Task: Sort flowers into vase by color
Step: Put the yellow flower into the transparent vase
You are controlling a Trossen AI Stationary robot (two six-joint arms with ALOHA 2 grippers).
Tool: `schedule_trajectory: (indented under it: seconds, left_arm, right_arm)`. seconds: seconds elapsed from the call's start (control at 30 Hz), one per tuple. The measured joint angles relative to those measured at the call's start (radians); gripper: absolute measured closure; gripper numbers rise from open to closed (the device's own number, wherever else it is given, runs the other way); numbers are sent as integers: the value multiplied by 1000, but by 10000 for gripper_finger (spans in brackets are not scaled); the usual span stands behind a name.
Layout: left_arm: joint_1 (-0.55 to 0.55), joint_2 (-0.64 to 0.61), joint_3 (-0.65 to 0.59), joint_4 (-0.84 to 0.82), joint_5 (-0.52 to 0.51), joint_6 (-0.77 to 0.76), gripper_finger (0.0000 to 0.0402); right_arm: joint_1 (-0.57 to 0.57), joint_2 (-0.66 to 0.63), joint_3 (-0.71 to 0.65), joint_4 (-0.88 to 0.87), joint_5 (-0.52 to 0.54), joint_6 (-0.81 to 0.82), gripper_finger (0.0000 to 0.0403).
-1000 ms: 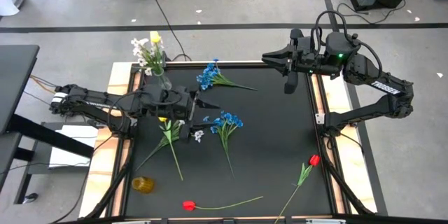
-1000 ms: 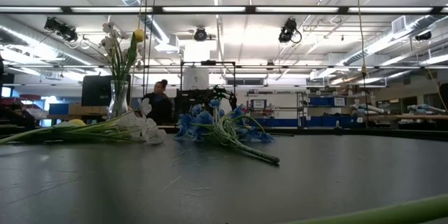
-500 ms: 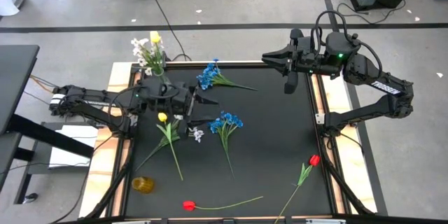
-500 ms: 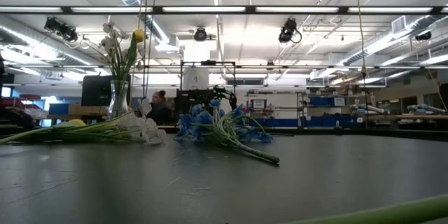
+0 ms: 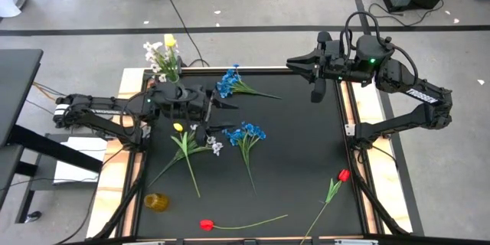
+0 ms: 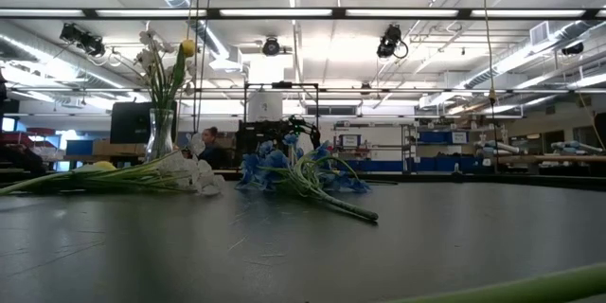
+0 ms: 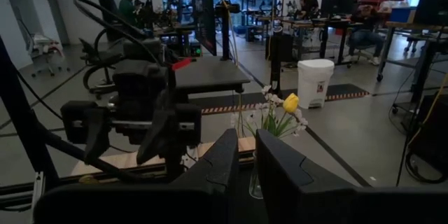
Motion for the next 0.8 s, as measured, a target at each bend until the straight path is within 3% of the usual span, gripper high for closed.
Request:
schedule_trajectory:
  seconds: [0.73, 0.8]
  left_arm:
    - [72, -16, 0, -2, -17, 58, 131]
    - [63, -27, -1, -33, -45, 82, 131]
  right_arm:
    - [0, 1, 0, 27, 5, 4, 342]
    - [0, 9, 2, 76, 2, 95, 342]
